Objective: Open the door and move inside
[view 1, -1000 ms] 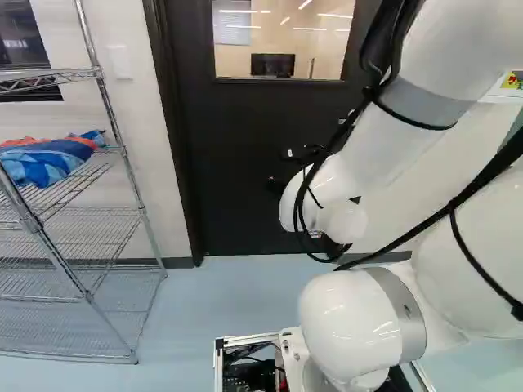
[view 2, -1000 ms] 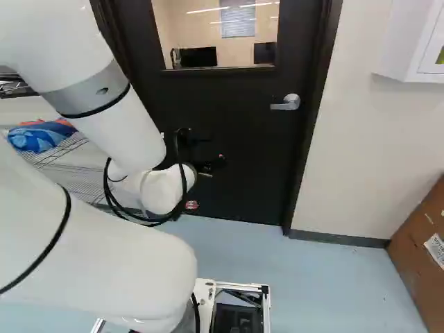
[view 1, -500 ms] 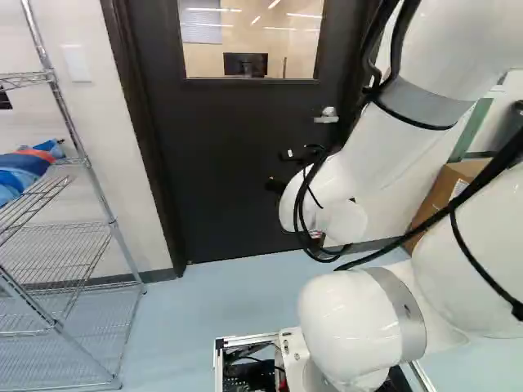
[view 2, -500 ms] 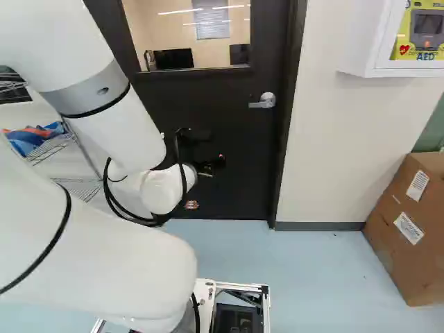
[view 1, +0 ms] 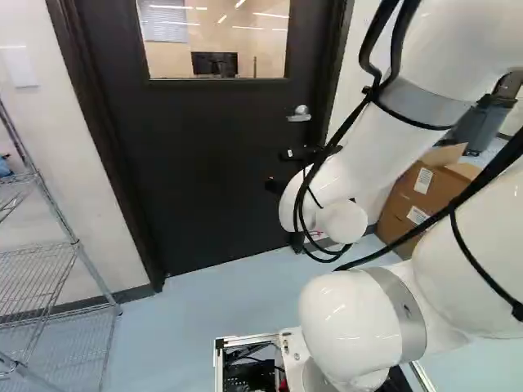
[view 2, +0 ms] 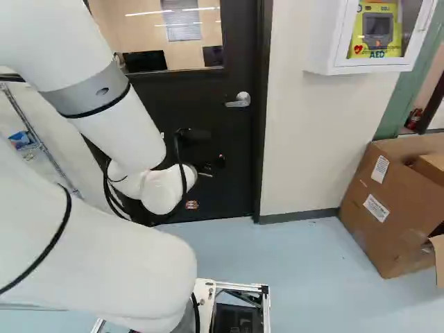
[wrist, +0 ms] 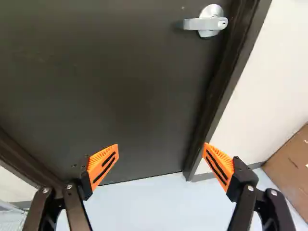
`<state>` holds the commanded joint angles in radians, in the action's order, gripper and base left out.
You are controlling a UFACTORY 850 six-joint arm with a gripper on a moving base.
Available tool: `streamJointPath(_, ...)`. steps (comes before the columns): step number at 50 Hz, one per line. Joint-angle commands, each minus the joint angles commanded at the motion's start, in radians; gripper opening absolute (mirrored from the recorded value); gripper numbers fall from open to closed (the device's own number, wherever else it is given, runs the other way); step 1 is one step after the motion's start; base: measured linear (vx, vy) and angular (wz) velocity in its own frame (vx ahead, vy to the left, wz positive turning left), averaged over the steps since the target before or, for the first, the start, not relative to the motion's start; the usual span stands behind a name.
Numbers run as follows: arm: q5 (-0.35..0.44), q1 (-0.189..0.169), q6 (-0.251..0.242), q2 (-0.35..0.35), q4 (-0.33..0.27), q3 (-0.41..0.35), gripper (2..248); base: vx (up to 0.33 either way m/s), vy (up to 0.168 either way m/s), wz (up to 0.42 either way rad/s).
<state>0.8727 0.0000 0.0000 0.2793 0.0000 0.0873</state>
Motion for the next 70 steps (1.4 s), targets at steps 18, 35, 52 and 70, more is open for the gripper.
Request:
streamJointPath(18, 0.0, 0.0, 0.0, 0.0, 0.0, 0.0, 247, 0.007, 0.0, 0.003)
streamJointPath(35, 0.0, 0.0, 0.0, 0.0, 0.0, 0.0, 247, 0.031, -0.001, -0.003)
streamJointPath(52, 0.0, 0.0, 0.0, 0.0, 0.0, 0.0, 247, 0.06, -0.001, -0.007)
streamJointPath(70, 0.0, 0.0, 0.0, 0.0, 0.0, 0.0, 247, 0.077, 0.0, -0.01)
